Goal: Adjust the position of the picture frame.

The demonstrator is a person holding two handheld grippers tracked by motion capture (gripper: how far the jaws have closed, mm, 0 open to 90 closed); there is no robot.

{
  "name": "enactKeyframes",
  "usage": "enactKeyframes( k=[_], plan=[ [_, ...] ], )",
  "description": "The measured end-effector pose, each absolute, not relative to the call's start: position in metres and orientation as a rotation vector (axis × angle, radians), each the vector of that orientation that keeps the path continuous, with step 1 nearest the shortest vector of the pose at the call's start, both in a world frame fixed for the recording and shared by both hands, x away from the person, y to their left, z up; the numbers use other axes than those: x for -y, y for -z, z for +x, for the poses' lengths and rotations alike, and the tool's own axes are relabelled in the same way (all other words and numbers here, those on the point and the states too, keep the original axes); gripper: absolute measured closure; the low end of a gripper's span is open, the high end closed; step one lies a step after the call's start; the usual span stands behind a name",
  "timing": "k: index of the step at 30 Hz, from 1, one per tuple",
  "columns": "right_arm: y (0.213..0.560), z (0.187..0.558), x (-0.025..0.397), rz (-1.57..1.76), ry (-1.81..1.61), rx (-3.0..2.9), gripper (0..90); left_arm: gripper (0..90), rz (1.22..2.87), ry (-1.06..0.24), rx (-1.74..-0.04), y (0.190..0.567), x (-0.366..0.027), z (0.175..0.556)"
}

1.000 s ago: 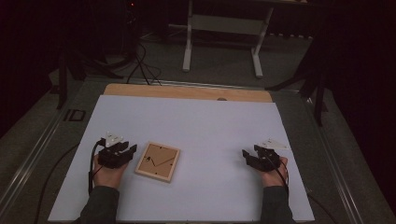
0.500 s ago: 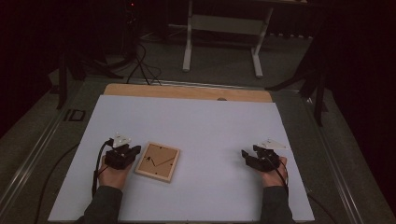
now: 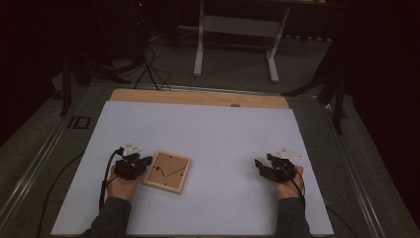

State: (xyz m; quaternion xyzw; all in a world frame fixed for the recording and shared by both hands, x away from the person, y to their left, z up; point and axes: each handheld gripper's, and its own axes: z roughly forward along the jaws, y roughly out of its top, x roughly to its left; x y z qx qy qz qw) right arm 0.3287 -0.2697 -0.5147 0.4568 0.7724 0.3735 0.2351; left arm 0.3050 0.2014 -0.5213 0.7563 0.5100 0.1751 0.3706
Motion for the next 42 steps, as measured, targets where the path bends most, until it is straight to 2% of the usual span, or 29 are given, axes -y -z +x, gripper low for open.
enactKeyframes(
  k=[32, 42],
  plan=[
    [0.502, 0.322, 0.241, 1.144, -1.097, -2.151, 44.2, 89.5, 1.984, -0.422, -1.179, 0.524, -0.16, 0.307],
    [0.501, 0.32, 0.23, 1.103, -1.121, -2.167, 53.4, 88.4, 1.98, -0.431, -1.16, 0.522, -0.157, 0.306]
  ],
)
